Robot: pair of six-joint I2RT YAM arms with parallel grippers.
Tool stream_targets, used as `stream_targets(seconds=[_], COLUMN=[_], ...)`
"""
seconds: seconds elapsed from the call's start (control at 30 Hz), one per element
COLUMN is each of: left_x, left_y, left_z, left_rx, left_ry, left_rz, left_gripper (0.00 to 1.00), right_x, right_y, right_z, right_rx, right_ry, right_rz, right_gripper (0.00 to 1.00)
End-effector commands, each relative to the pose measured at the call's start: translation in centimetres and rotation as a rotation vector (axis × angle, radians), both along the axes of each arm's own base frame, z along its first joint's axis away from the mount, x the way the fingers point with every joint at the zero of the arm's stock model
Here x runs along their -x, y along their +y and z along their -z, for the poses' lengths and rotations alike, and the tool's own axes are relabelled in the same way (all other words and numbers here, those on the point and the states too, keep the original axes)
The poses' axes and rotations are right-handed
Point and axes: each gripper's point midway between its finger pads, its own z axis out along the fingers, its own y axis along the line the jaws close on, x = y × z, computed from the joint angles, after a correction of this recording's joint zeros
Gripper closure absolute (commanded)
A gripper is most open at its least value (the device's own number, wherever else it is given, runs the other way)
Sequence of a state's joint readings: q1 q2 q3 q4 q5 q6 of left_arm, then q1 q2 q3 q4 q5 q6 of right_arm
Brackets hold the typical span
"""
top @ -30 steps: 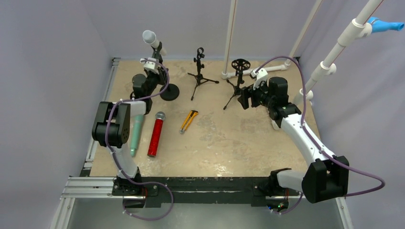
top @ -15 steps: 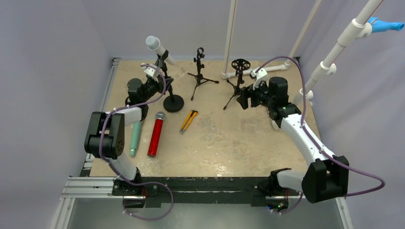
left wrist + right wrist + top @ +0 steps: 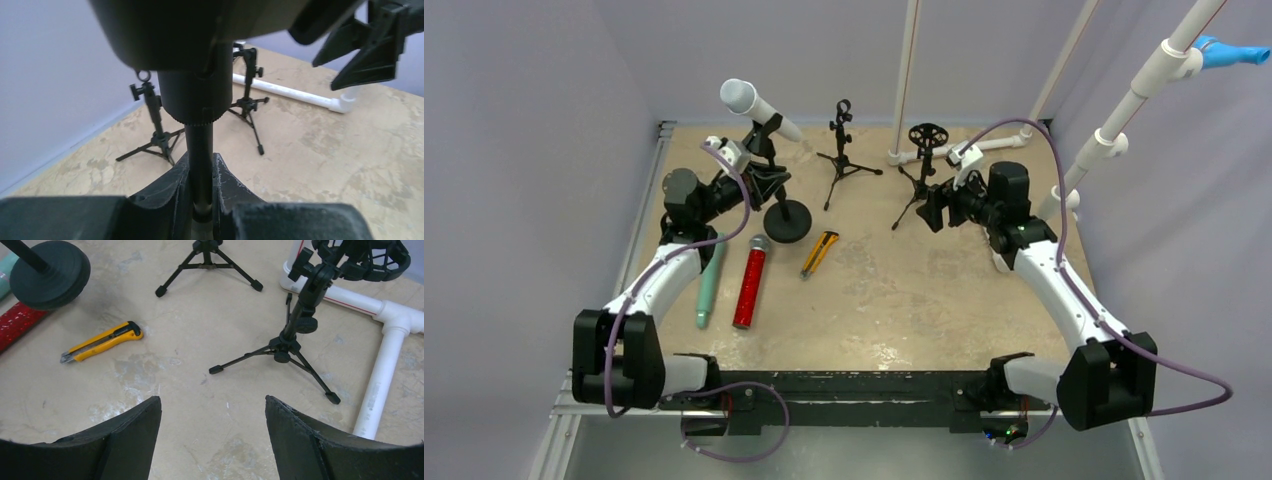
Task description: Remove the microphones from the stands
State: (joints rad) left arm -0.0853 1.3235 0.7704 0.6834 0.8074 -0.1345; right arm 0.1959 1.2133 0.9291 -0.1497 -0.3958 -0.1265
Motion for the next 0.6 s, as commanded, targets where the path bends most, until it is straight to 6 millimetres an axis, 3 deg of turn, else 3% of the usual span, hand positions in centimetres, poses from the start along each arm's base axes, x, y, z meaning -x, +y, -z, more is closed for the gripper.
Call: stream_targets(seconds=[0.0,0.27,0.57], left_x=[4.1,9.4,13.1], left_y=[-1.5,-6.1,-13.1], left_z=[-3.5,-4.5,-3.1], left_rx=[-0.021,-0.039,-0.024], left_ry=[-0.090,-0.021,-0.014], left_rz=[0.151,0.351,0.549], left_gripper=[1.00,1.00,1.00], right_x=[1.3,5.7,8.9], right_y=[1.5,3.6,4.3], right_z=[-4.2,-6.3,-7.0], right_rx=[-0.038,-0.045,-0.062], right_ry=[-0.110,-0.114,-0.105], right_rz=[-0.122,-0.368,-0.482], right_gripper=[0.26,0.26,0.26])
